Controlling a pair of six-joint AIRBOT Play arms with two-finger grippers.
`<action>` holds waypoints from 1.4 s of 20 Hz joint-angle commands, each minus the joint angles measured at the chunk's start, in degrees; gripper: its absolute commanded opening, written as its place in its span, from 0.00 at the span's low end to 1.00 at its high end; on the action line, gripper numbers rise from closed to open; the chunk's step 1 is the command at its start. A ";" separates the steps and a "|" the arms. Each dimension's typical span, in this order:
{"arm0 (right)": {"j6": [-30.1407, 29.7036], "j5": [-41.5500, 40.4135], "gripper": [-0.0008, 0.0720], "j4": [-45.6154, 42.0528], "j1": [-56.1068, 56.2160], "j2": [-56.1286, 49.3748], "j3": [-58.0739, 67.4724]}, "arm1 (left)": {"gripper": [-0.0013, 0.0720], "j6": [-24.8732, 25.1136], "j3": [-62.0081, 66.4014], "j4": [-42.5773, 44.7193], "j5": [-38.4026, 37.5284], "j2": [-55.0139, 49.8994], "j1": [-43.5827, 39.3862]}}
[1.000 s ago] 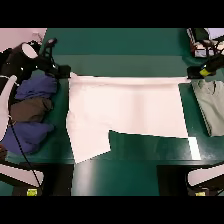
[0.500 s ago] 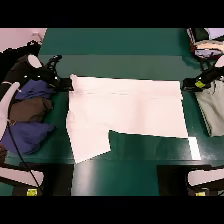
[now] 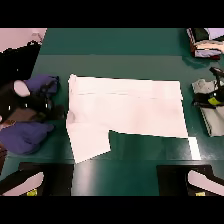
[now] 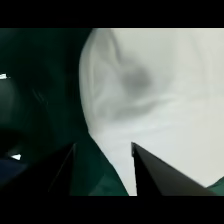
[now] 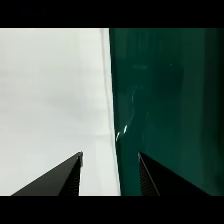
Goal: Fold the shirts.
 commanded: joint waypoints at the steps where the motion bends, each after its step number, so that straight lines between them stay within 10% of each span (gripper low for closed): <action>1: -2.34 -0.72 0.57 7.02 -3.19 5.84 -7.37 | 0.59 -0.22 -13.42 -6.19 4.04 6.80 0.07; 9: -3.10 -0.83 0.57 10.34 -5.05 10.36 -8.44 | 0.59 1.84 -20.28 -15.89 12.85 7.34 0.02; 10: -3.13 -0.74 0.57 9.92 -5.07 10.91 -8.44 | 0.53 1.77 -20.26 -15.91 12.87 7.37 0.02; 11: -3.13 -0.28 0.57 8.59 -5.11 11.47 -8.46 | 0.16 1.90 -20.26 -15.91 12.83 7.37 0.02; 12: -3.10 0.76 0.57 7.13 -5.11 11.87 -8.46 | 0.05 2.32 -20.11 -15.91 12.76 7.37 0.02; 28: -6.16 -4.59 0.59 19.15 -22.62 3.74 -29.99 | 0.05 4.33 -13.77 -15.93 8.59 9.62 0.02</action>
